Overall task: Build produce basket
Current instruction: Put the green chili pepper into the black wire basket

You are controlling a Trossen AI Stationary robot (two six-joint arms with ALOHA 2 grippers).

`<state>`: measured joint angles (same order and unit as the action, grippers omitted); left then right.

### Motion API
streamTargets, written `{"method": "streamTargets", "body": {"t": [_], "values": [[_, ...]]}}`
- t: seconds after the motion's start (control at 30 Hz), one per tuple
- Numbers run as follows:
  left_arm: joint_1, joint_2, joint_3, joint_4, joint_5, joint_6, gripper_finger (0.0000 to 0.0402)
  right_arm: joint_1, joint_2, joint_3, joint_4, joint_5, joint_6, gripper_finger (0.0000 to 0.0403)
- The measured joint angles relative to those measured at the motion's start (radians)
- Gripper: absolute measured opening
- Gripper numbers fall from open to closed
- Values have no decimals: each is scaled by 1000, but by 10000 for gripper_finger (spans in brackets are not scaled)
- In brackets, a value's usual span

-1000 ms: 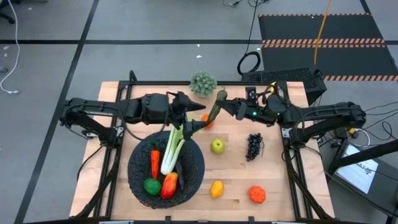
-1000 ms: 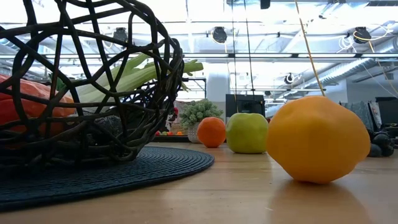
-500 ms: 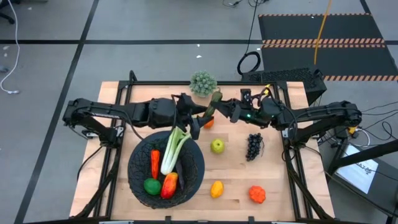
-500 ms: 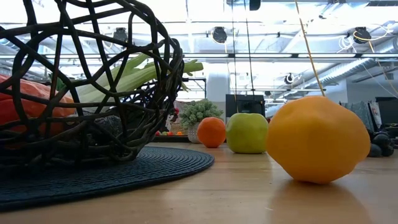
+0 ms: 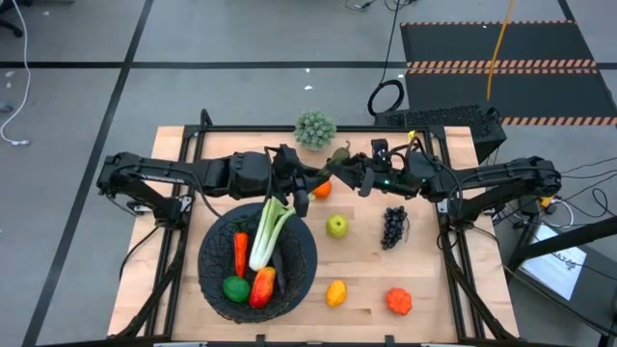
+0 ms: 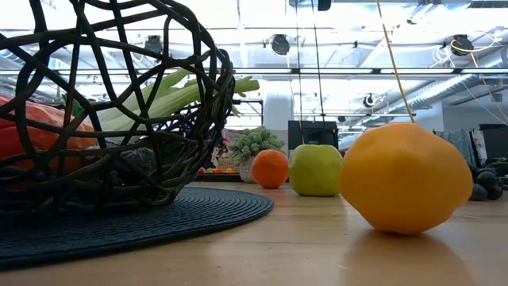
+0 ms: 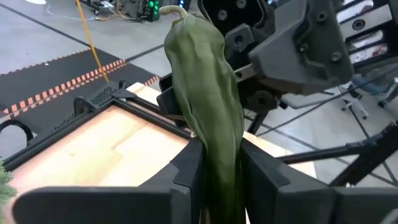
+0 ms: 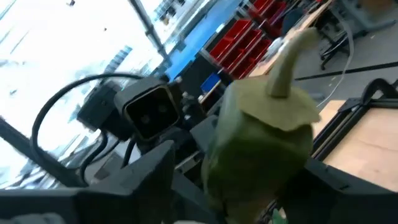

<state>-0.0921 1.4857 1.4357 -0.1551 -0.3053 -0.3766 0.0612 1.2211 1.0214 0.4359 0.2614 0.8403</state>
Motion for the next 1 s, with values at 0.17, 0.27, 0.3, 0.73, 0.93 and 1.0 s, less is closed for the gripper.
{"method": "streamTargets", "body": {"t": [0.17,0.27,0.3,0.73,0.93,1.0], "values": [[-1,-33,0,-81,5,-13,86,0,-1,0,-30,-65,35,268],[-1,-76,0,-166,8,-28,87,-1,-1,0,-35,-116,60,269],[-2,-89,0,-196,8,-30,87,-1,-1,0,-36,-133,64,268],[-98,-284,0,-824,50,-334,88,7,-2,0,-158,-241,127,260],[-254,-273,-2,-976,19,-505,88,6,-2,0,-175,-239,124,260],[-313,-260,-22,-981,15,-581,88,6,-2,0,-182,-239,119,260]]}}
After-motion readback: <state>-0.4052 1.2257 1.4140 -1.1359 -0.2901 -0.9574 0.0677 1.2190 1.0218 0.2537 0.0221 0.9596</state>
